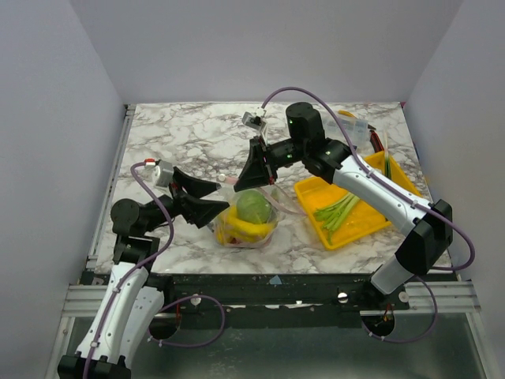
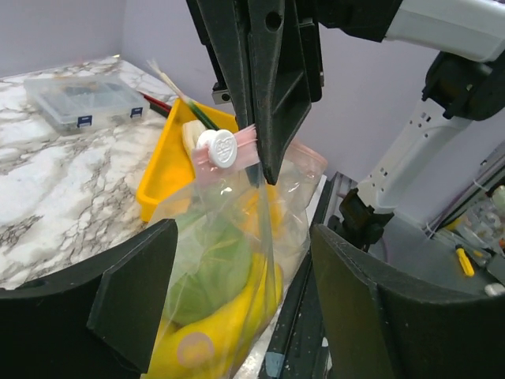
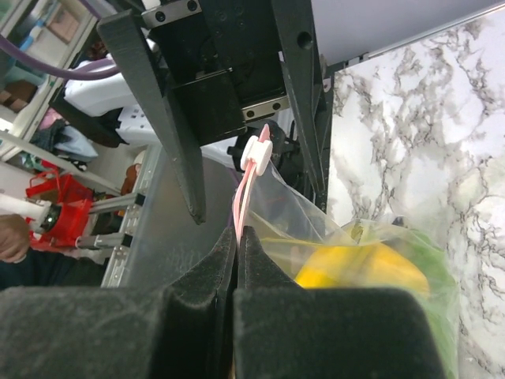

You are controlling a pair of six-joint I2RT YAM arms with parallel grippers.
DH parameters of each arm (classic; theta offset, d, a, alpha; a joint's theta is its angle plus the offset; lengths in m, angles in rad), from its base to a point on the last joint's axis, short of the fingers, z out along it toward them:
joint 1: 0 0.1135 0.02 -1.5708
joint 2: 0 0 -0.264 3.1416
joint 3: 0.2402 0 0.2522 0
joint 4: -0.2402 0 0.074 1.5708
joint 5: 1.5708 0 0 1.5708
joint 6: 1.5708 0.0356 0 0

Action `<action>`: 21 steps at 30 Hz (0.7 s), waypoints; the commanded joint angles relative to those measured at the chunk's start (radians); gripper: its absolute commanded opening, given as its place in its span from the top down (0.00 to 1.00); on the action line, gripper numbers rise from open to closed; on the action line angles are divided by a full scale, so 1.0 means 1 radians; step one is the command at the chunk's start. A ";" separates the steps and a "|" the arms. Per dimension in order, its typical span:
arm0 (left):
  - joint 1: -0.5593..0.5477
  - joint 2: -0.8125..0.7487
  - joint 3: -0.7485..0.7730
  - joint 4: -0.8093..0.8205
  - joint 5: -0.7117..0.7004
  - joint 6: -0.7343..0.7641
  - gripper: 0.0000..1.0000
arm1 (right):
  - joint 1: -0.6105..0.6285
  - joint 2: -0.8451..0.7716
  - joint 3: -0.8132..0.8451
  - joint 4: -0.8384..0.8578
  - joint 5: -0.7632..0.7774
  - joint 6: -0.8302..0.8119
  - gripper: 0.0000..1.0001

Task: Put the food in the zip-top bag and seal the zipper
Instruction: Zip the zipper food storage bag at the center of the board.

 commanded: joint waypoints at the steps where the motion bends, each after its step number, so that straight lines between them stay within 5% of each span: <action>1: 0.007 0.060 -0.013 0.246 0.132 -0.145 0.34 | 0.003 -0.033 0.000 0.063 -0.098 0.024 1.00; 5: 0.008 0.143 -0.005 0.389 0.175 -0.288 0.48 | 0.002 -0.034 -0.003 0.063 -0.108 0.020 1.00; 9: 0.006 0.203 0.003 0.531 0.210 -0.408 0.77 | 0.003 -0.040 -0.005 0.058 -0.098 0.022 1.00; 14: 0.009 0.198 -0.003 0.576 0.223 -0.456 0.94 | 0.003 -0.033 0.017 -0.004 -0.080 -0.011 0.99; 17: 0.009 0.160 0.025 0.430 0.225 -0.371 1.00 | 0.004 -0.034 0.055 -0.141 0.021 -0.085 0.73; 21: 0.009 0.079 0.093 0.037 0.186 -0.095 1.00 | 0.010 -0.092 0.086 -0.358 0.273 -0.173 0.38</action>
